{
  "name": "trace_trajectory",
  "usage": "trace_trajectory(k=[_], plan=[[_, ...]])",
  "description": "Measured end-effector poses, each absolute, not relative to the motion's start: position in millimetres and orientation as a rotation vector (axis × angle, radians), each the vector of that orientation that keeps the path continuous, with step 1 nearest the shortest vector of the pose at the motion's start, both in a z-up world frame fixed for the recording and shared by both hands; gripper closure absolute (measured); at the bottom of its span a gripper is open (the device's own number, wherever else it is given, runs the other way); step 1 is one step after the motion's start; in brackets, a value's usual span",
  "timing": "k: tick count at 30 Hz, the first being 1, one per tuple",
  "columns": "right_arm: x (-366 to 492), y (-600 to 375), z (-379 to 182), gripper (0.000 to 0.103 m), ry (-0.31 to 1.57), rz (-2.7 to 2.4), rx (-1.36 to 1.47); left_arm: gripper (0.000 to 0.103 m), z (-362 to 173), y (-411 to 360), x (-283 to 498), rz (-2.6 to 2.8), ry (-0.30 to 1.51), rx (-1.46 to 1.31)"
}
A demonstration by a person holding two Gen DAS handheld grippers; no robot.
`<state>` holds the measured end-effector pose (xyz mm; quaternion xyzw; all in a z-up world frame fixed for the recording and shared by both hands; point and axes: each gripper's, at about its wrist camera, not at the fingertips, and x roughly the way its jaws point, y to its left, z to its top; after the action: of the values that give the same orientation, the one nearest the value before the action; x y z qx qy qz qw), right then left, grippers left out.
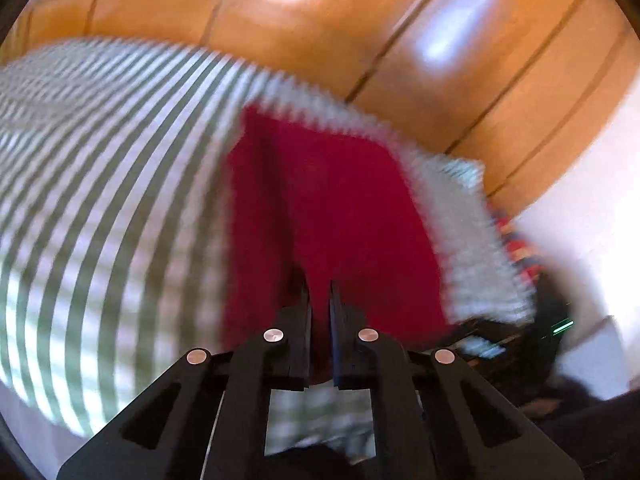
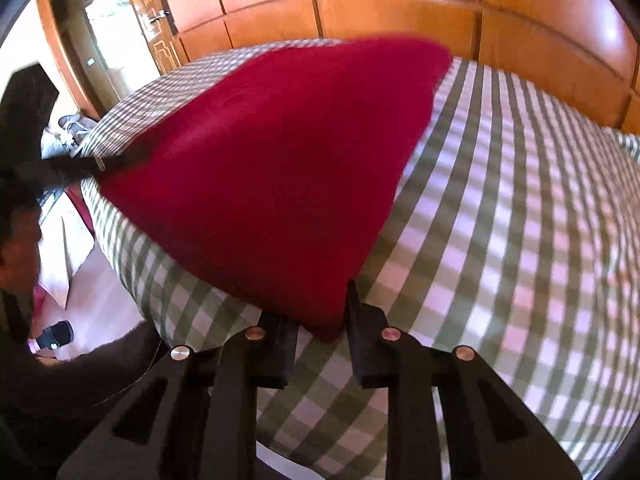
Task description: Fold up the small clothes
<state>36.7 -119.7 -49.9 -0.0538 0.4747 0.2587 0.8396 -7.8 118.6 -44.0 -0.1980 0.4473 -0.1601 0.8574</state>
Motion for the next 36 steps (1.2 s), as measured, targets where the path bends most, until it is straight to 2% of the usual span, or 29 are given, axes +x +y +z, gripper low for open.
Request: trace_trajectory(k=[2, 4, 6, 8, 10, 12, 14, 19, 20, 21, 22, 23, 29, 32, 36], plan=[[37.2, -117.2, -50.9, 0.079, 0.999, 0.544, -0.133, 0.097, -59.2, 121.7, -9.8, -0.326, 0.958, -0.458], [39.0, -116.6, -50.2, 0.070, 1.003, 0.552, -0.140, 0.096, -48.8, 124.6, -11.7, -0.369, 0.925, -0.493], [39.8, -120.1, -49.3, 0.052, 1.010, 0.566, -0.128, 0.084, -31.4, 131.1, -12.5, -0.413, 0.867, -0.518], [37.0, -133.4, -44.0, 0.044, 1.013, 0.590, -0.120, 0.058, -17.3, 137.5, -6.0, -0.426, 0.827, -0.534], [28.3, -145.5, -33.6, 0.038, 1.013, 0.608, -0.106, 0.050, -9.1, 139.6, 5.2, -0.432, 0.809, -0.541], [25.6, -159.5, -23.5, 0.033, 0.997, 0.595, -0.098, 0.048, -4.6, 140.7, 22.5, -0.445, 0.822, -0.554], [27.3, -174.7, -15.7, 0.031, 0.981, 0.561, -0.078, 0.042, -7.6, 139.3, 44.4, -0.447, 0.845, -0.570], [34.8, -187.1, 0.5, 0.030, 0.945, 0.498, -0.017, 0.042, -31.0, 126.2, 86.2, -0.494, 0.970, -0.596], [37.2, -186.8, 3.7, 0.030, 0.935, 0.498, -0.009, 0.048, -35.9, 123.0, 93.0, -0.490, 0.996, -0.600], [44.5, -185.1, 9.6, 0.030, 0.926, 0.498, -0.007, 0.060, -38.9, 120.4, 98.1, -0.487, 1.009, -0.597], [48.0, -182.8, 13.9, 0.030, 0.913, 0.501, -0.008, 0.079, -37.3, 117.2, 99.8, -0.486, 1.000, -0.575], [52.4, -178.3, 18.7, 0.030, 0.898, 0.506, -0.010, 0.087, -32.3, 116.7, 97.7, -0.486, 0.968, -0.564], [64.3, -137.6, 35.1, 0.031, 0.813, 0.557, -0.034, 0.090, 22.8, 122.4, 52.8, -0.436, 0.736, -0.481], [61.9, -103.9, 28.3, 0.031, 0.810, 0.624, -0.093, 0.090, 15.9, 122.3, 51.5, -0.338, 0.774, -0.375], [61.5, -68.1, -7.1, 0.031, 0.834, 0.593, -0.236, 0.089, -31.5, 122.5, 70.0, -0.228, 0.919, -0.322]])
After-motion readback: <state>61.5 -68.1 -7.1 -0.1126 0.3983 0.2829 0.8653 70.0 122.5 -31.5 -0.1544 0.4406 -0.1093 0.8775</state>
